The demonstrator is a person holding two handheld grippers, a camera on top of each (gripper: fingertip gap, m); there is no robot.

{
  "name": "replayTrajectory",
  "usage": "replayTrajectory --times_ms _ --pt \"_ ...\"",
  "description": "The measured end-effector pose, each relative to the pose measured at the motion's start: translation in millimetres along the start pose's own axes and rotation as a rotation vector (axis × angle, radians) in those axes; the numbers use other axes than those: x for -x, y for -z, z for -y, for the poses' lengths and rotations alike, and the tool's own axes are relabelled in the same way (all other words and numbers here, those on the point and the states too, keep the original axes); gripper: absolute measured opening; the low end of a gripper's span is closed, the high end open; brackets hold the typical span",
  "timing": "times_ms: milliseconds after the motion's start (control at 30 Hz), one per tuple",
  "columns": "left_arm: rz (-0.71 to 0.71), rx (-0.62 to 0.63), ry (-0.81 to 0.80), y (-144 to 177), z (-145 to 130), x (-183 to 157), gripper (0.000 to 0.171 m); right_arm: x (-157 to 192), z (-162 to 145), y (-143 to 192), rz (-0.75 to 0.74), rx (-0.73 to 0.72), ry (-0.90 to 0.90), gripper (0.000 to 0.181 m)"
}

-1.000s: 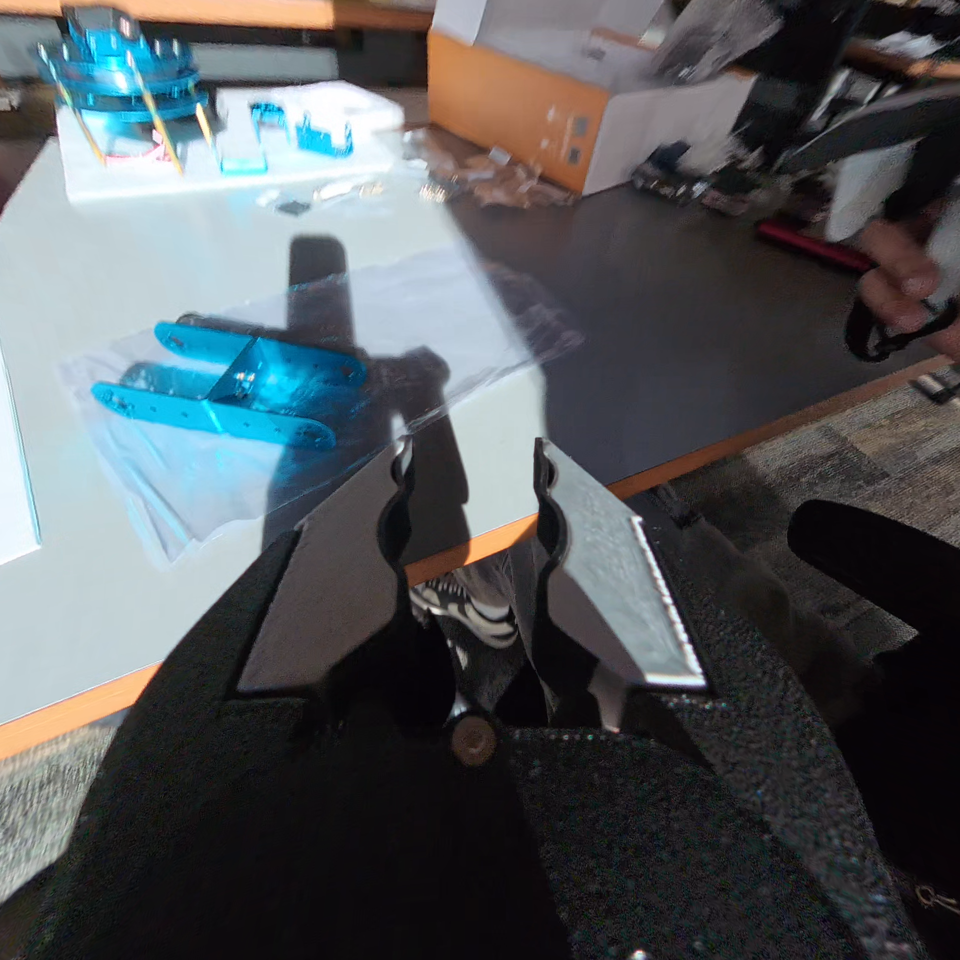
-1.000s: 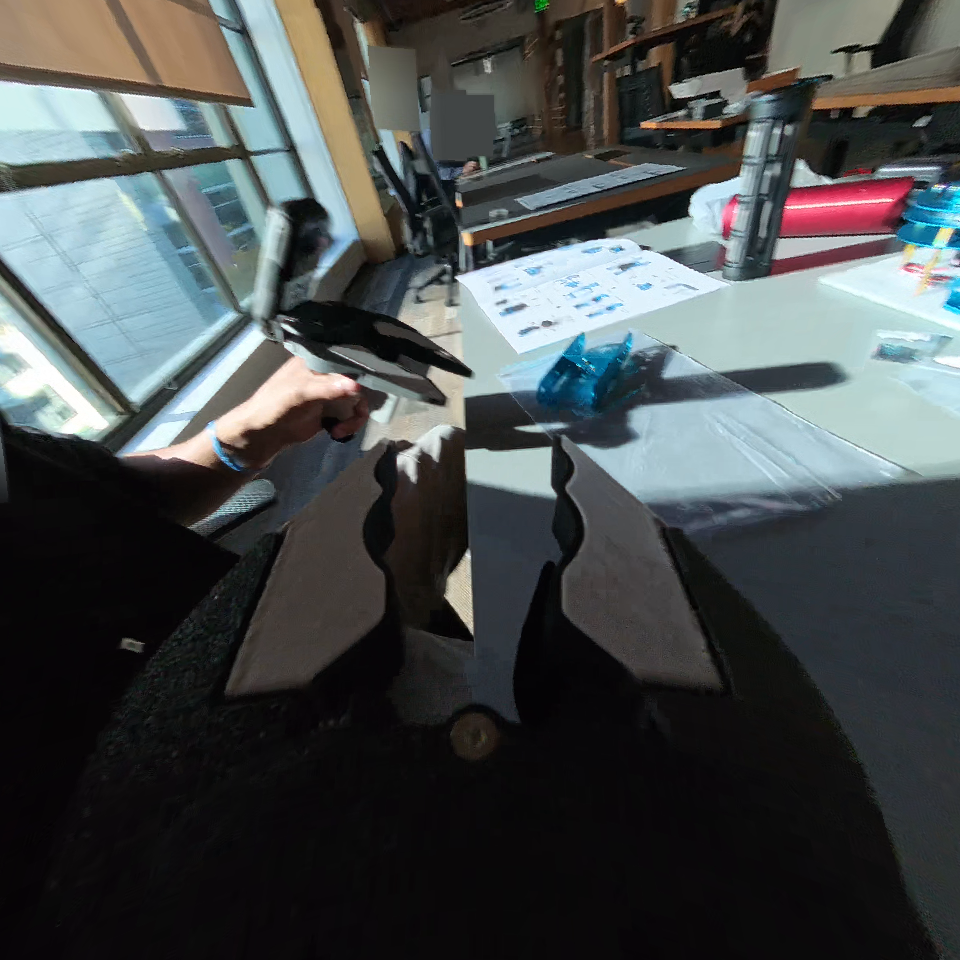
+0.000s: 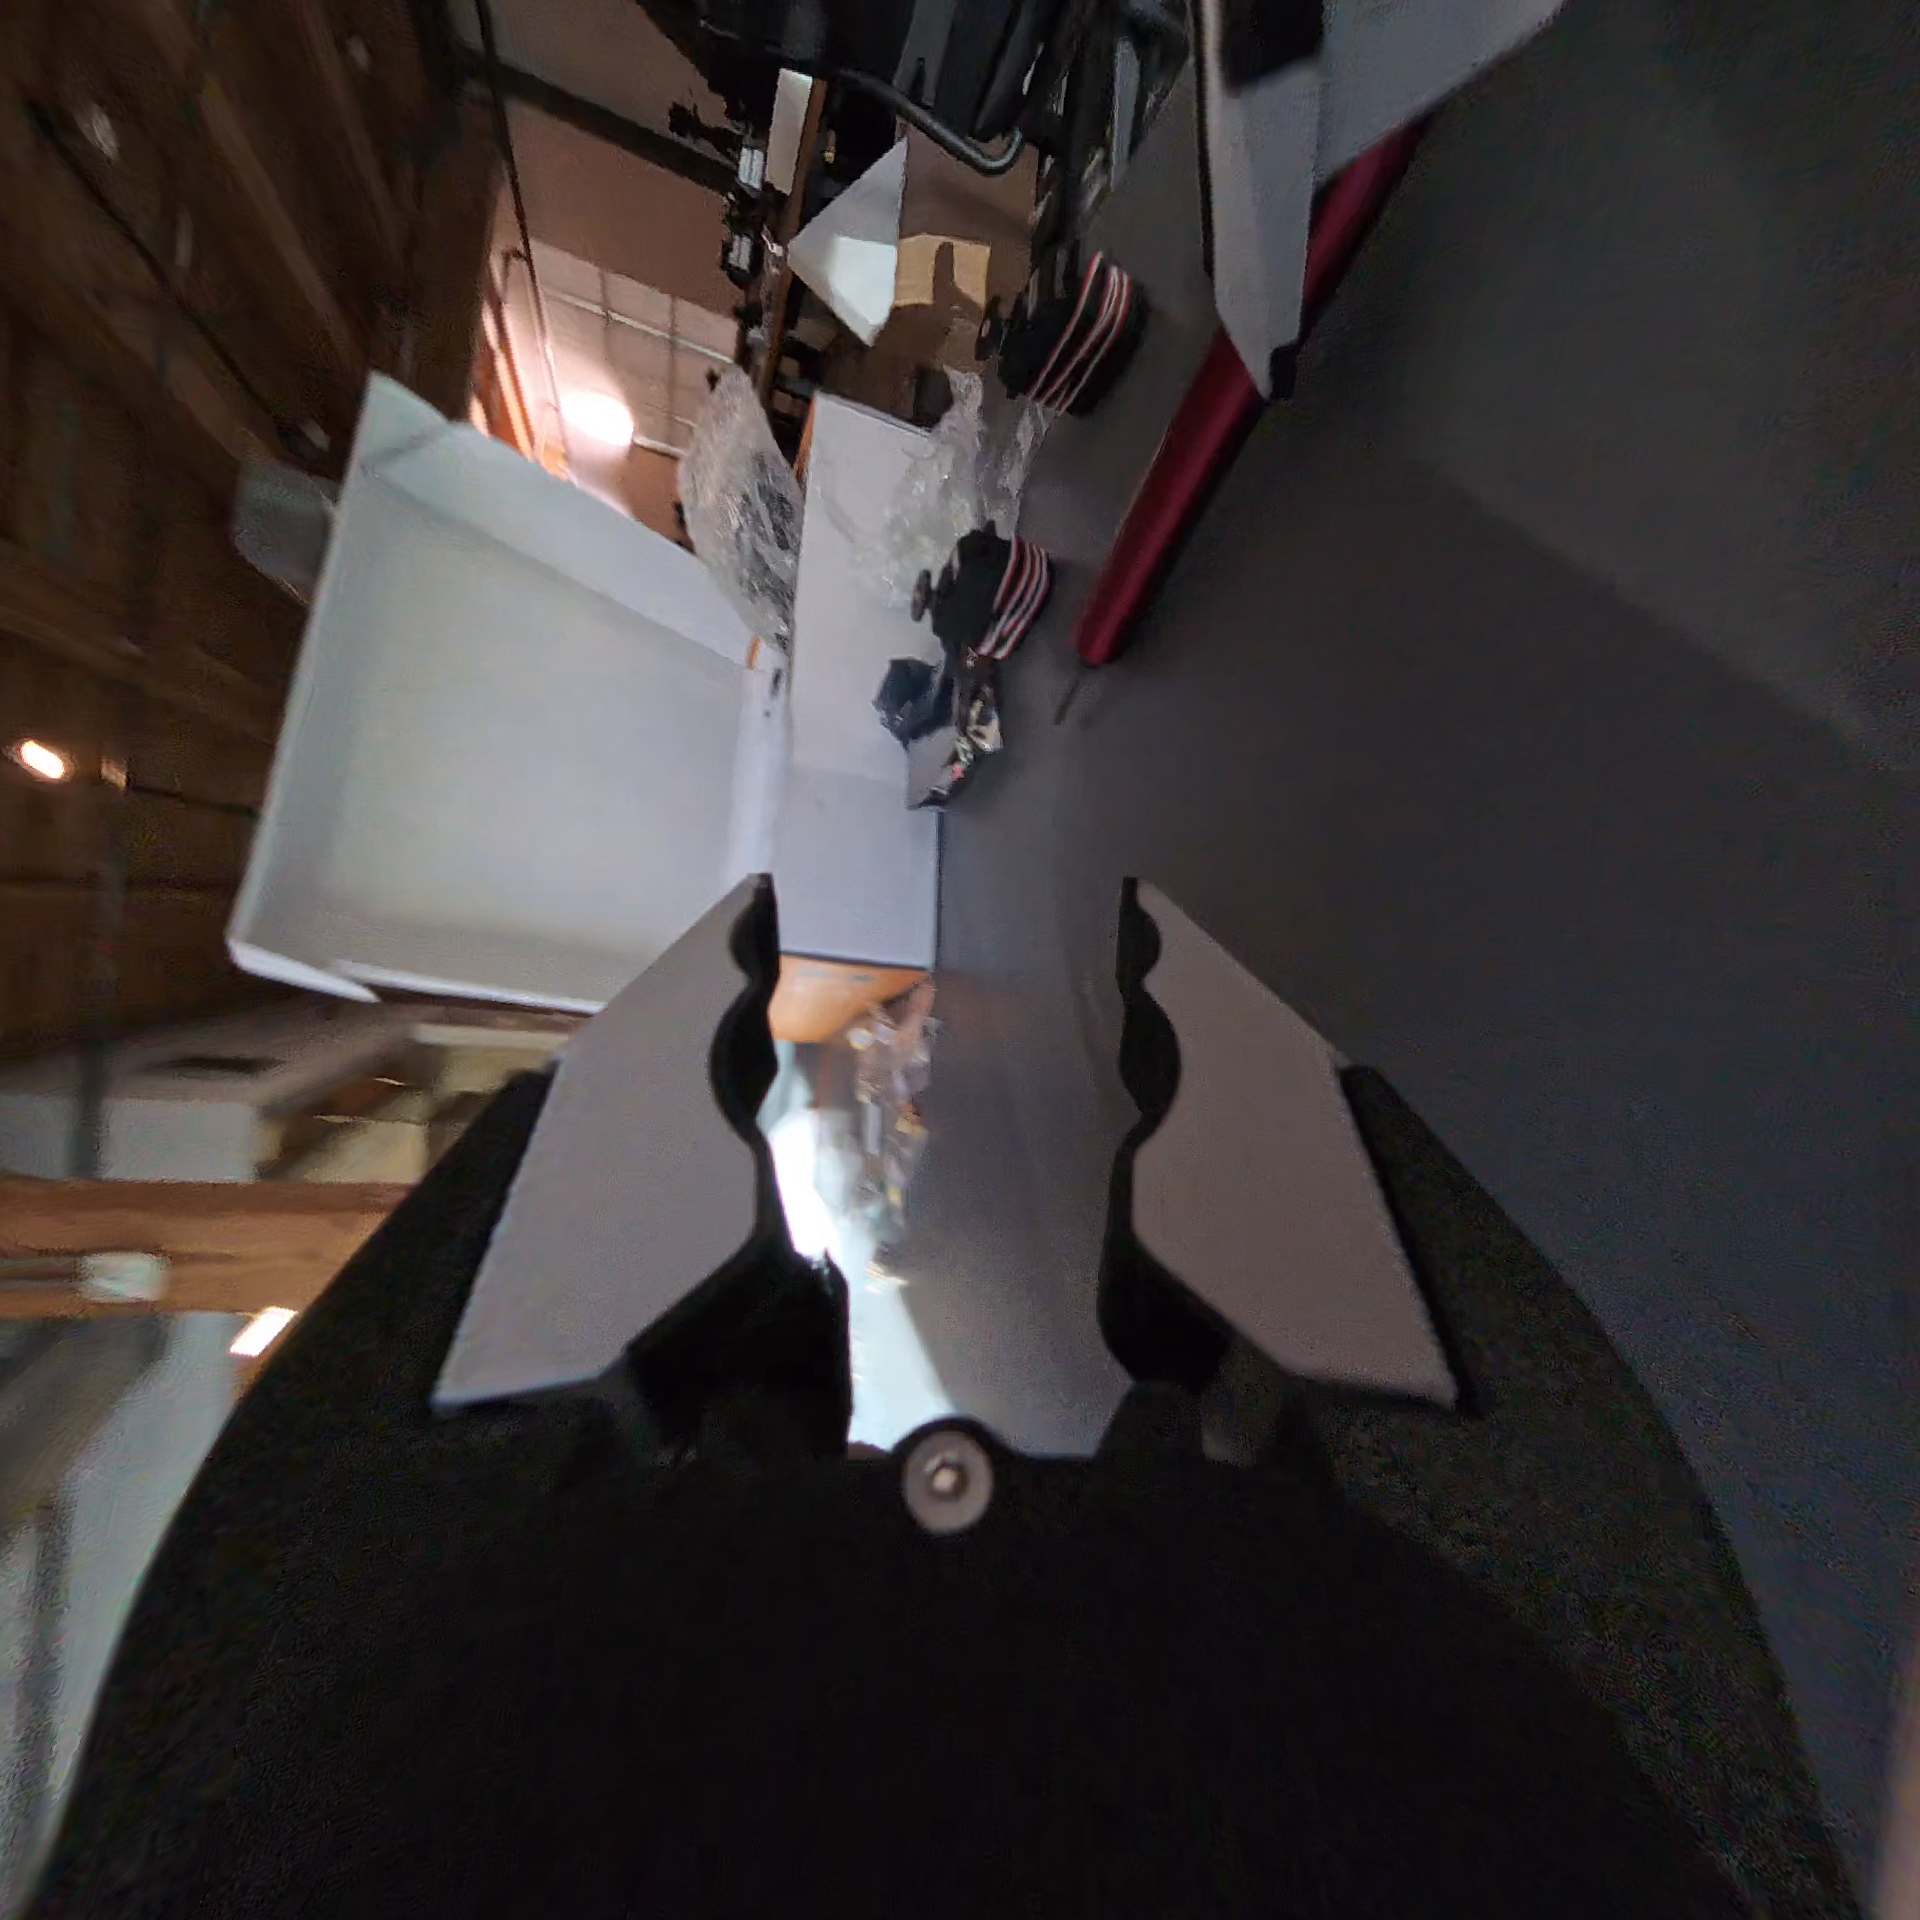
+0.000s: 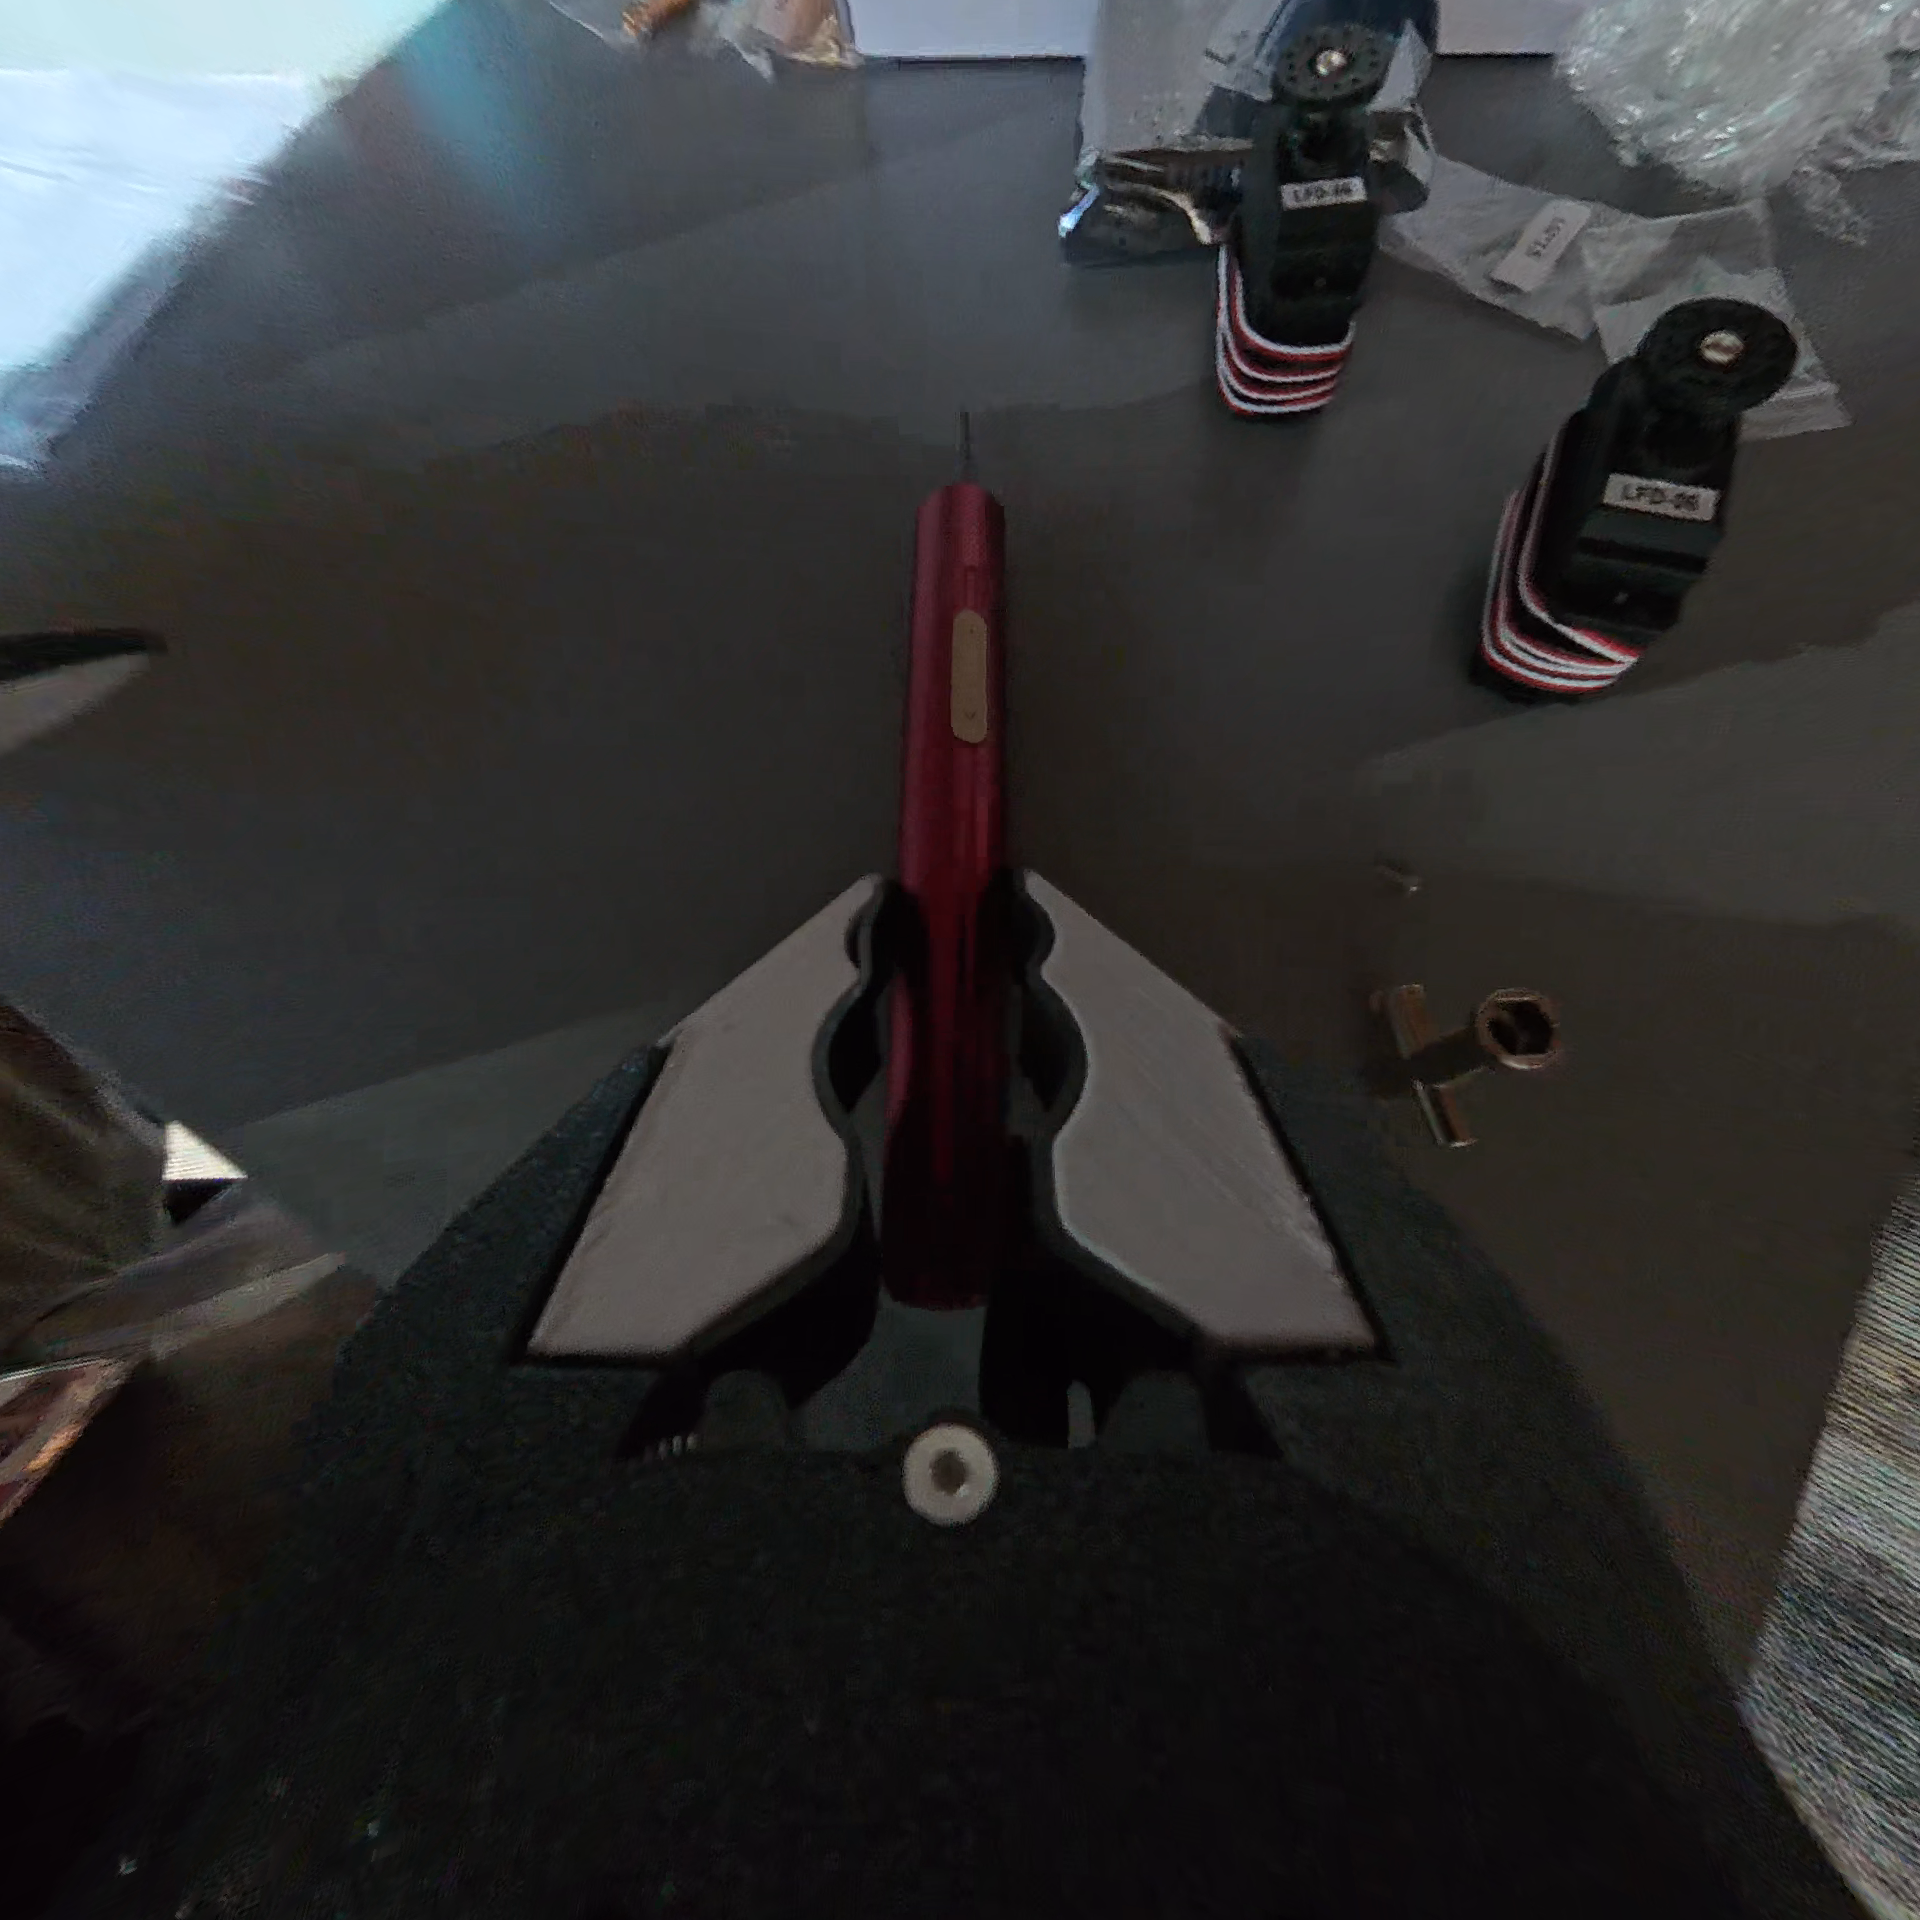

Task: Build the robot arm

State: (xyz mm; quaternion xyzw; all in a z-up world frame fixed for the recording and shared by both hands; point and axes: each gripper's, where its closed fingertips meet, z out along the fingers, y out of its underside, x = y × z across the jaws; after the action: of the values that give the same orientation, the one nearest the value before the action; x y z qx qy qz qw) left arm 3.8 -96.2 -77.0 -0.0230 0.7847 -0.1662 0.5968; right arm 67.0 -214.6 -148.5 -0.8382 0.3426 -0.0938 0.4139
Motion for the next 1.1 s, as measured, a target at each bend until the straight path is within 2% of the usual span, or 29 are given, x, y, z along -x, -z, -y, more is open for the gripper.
replayTrajectory --times_ms 100,233,267,300,333,400,467,533,567,600,700,767,833,900,1000,1100 --pt "0.031 0.006 -0.181 -41 8 -2 0.077 22 12 16 0.059 -0.049 0.027 0.019" --pt "-0.041 -0.044 -0.184 -60 18 -17 0.074 60 32 36 0.155 -0.106 0.085 0.018" --pt "-0.037 -0.065 -0.181 -61 23 -18 0.068 67 37 40 0.171 -0.118 0.104 0.018" --pt "-0.012 -0.079 -0.168 -61 27 -14 0.052 74 41 43 0.188 -0.126 0.129 0.018" --pt "0.026 -0.061 -0.151 -62 23 -7 0.027 80 46 45 0.202 -0.129 0.146 0.018" --pt "0.092 0.004 -0.120 -61 6 9 0.019 88 56 50 0.222 -0.151 0.174 0.018" --pt "0.151 -0.017 -0.042 -49 1 24 0.018 101 71 56 0.256 -0.237 0.239 0.019" --pt "0.198 -0.003 0.036 -35 -11 40 0.017 116 93 67 0.292 -0.407 0.296 0.020" --pt "0.230 0.011 0.075 -27 -21 48 0.017 119 105 77 0.292 -0.501 0.294 0.053" --pt "0.261 0.023 0.126 -17 -33 56 0.017 121 113 85 0.291 -0.571 0.280 0.072" --pt "0.338 0.053 0.223 19 -68 74 0.017 137 116 82 0.399 -0.704 0.262 0.062" --pt "0.373 0.046 0.222 45 -78 79 0.016 181 114 55 0.565 -0.676 0.271 0.059" --pt "0.414 0.051 0.202 69 -86 81 0.016 233 119 29 0.652 -0.640 0.333 0.058" --pt "0.480 0.073 0.169 92 -96 85 0.016 279 132 19 0.729 -0.654 0.350 0.047" --pt "0.543 0.147 0.190 123 -126 92 0.016 326 143 0 0.743 -0.634 0.412 0.028" --pt "0.590 0.209 0.144 144 -156 92 0.016 358 149 -14 0.721 -0.679 0.476 0.025"
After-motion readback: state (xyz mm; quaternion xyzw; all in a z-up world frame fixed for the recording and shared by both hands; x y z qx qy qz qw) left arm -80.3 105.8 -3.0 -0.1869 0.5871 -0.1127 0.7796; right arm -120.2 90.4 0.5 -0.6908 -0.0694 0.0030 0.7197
